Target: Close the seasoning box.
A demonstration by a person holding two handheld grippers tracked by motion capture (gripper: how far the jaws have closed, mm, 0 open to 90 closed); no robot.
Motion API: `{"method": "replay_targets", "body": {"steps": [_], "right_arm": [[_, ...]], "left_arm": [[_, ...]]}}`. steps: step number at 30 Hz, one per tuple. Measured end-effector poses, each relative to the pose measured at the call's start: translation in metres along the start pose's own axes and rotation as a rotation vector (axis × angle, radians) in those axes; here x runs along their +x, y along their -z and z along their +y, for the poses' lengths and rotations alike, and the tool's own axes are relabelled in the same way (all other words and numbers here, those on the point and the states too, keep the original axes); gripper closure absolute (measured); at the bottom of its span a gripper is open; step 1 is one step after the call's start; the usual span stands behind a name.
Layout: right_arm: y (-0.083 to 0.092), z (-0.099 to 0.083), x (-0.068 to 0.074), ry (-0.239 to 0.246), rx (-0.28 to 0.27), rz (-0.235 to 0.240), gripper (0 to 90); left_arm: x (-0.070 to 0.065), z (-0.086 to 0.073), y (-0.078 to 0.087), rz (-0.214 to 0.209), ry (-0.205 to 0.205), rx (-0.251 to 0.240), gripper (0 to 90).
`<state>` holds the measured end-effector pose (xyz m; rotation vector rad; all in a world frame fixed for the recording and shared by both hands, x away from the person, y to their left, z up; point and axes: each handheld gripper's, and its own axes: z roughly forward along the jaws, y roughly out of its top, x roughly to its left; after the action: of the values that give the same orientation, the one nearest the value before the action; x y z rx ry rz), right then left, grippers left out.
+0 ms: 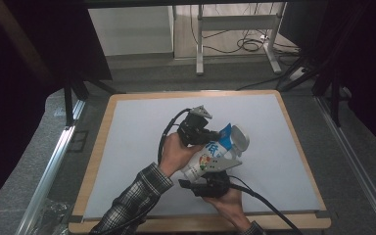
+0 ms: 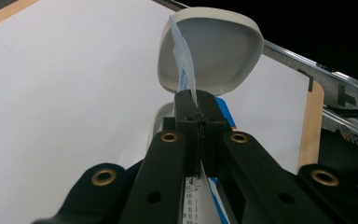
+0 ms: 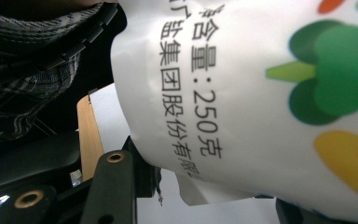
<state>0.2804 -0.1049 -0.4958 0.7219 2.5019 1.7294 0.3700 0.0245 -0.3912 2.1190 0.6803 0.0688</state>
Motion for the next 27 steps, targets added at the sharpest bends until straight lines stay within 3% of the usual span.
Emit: {"method": "replay_targets", "body": {"steps": [27], "right_arm": [[-0.0017, 0.0045, -0.0004, 0.006, -0.005, 0.01, 55.3]], "left_arm": [[0.0029, 0.0022, 0.0007, 0.004, 0.02, 0.004, 89.9]]}}
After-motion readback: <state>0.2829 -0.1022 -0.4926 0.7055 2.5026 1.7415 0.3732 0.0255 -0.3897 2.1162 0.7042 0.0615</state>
